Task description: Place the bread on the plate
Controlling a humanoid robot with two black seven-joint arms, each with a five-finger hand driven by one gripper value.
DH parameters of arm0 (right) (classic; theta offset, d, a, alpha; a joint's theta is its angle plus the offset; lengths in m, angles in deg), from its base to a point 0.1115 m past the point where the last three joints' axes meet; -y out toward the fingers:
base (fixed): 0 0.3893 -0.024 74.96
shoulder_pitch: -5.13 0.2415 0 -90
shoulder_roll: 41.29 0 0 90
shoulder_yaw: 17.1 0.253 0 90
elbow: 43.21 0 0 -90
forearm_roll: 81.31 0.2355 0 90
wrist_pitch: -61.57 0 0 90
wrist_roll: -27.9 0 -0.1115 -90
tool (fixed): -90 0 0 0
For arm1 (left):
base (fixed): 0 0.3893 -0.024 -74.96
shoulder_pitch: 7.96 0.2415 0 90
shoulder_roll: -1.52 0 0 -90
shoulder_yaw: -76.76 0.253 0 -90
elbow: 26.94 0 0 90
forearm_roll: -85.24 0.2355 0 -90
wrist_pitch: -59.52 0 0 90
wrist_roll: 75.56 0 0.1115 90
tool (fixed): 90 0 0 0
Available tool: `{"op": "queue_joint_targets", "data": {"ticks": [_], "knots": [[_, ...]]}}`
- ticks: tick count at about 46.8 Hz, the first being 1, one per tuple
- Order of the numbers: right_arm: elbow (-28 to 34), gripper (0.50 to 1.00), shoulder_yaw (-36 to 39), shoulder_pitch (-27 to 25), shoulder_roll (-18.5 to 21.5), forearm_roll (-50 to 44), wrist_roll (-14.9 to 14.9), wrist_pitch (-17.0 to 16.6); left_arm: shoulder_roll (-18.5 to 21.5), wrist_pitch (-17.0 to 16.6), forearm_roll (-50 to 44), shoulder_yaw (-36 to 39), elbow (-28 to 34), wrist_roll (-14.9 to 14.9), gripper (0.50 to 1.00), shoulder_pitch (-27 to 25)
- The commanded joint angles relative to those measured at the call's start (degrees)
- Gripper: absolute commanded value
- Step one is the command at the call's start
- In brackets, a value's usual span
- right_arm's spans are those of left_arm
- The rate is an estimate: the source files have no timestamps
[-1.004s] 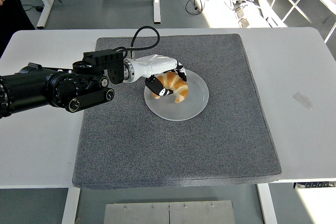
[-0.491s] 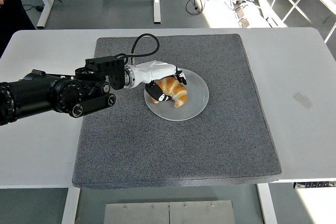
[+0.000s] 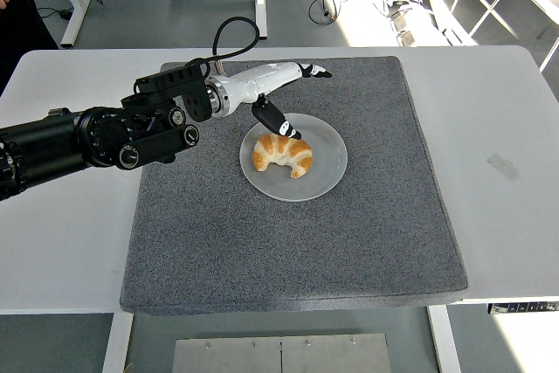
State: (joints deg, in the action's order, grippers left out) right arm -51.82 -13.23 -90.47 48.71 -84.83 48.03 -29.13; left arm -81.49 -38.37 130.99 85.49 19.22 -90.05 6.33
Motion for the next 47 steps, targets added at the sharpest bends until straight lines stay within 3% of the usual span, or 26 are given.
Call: {"op": "queue_joint_targets", "data": {"ticks": [1, 7, 16, 30, 47], "knots": [[0.0, 1.0, 0.0, -0.03, 0.0, 0.0, 0.0, 0.0, 1.0, -0.1, -2.58, -2.93, -0.02, -0.01, 0.963, 0.12], [0.0, 1.0, 0.0, -0.03, 0.0, 0.0, 0.0, 0.0, 1.88, -1.5, -8.12, -7.93, -0.02, -0.01, 0.963, 0.56], [0.0, 1.0, 0.0, -0.03, 0.0, 0.0, 0.0, 0.0, 4.34, -6.16, -17.17, -12.77, -1.43, -0.44, 0.963, 1.79], [0.0, 1.0, 0.0, -0.03, 0.0, 0.0, 0.0, 0.0, 5.57, -6.34, -25.44, -22.96, -7.23, -2.99, 0.963, 7.32], [0.0, 1.0, 0.0, -0.03, 0.0, 0.0, 0.0, 0.0, 5.49, -6.17, -32.03, -38.79, -12.07, -3.7, 0.963, 13.56]]}}
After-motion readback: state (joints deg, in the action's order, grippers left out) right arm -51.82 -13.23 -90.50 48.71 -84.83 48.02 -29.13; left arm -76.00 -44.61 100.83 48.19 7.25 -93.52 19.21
